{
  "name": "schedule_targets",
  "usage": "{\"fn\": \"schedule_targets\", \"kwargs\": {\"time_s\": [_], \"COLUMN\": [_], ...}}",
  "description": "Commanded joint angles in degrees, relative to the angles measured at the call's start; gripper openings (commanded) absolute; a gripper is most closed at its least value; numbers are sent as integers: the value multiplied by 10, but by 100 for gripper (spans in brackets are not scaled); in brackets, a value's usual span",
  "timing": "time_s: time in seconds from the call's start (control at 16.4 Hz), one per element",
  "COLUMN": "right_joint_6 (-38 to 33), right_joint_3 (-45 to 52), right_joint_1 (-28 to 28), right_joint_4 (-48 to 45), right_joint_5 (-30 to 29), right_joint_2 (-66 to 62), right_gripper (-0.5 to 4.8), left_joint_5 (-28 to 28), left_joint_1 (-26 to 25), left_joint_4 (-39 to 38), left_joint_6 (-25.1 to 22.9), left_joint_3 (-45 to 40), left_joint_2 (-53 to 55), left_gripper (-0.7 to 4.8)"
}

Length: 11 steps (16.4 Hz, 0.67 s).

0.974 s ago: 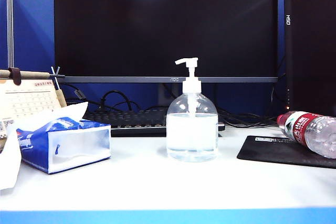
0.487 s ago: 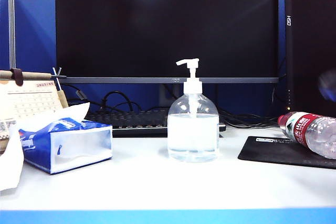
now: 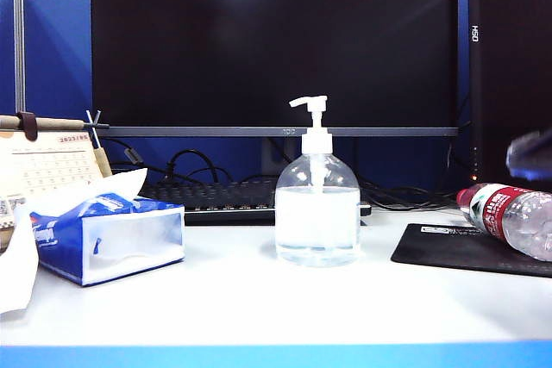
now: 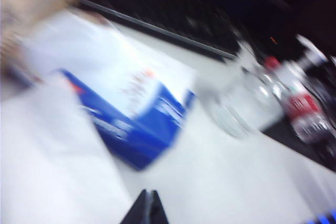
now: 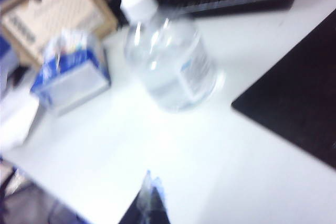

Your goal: Pull out a tissue from the tissue dispenser, then press the switch of the alcohol sanitizer bottle to drop some sanitizer on the paper tissue, and finally place the treated tissue on the table.

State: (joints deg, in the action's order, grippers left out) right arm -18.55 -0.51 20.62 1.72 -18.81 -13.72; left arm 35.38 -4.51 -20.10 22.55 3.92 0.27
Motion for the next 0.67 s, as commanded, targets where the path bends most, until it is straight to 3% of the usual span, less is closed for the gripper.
{"fn": "schedule_targets", "kwargs": {"time_s": [0.06,0.24,0.3,0.43,0.55,0.61,0.67], "right_joint_6": [58,59,51,56,132,192,182], "right_joint_3": [2,2,2,2,2,2,2], "right_joint_1": [0,0,0,-1,-2,-7,-21], "right_joint_4": [35,66,52,35,41,47,54], "right_joint_5": [54,187,214,227,296,379,401], "right_joint_2": [0,-3,-8,-11,-14,-14,-14], "right_gripper": [-1,-1,-1,-1,-1,-1,-1], "left_joint_5": [-112,-312,-398,-437,-445,-448,-459], "left_joint_1": [85,172,225,272,308,319,318], "left_joint_4": [5,4,6,16,17,17,17], "left_joint_6": [0,5,8,2,-36,-82,-85], "left_joint_3": [-3,-4,-5,-7,-7,-7,-7], "left_joint_2": [0,0,0,0,0,7,15], "left_gripper": [-6,-6,-6,-6,-6,-6,-6]}}
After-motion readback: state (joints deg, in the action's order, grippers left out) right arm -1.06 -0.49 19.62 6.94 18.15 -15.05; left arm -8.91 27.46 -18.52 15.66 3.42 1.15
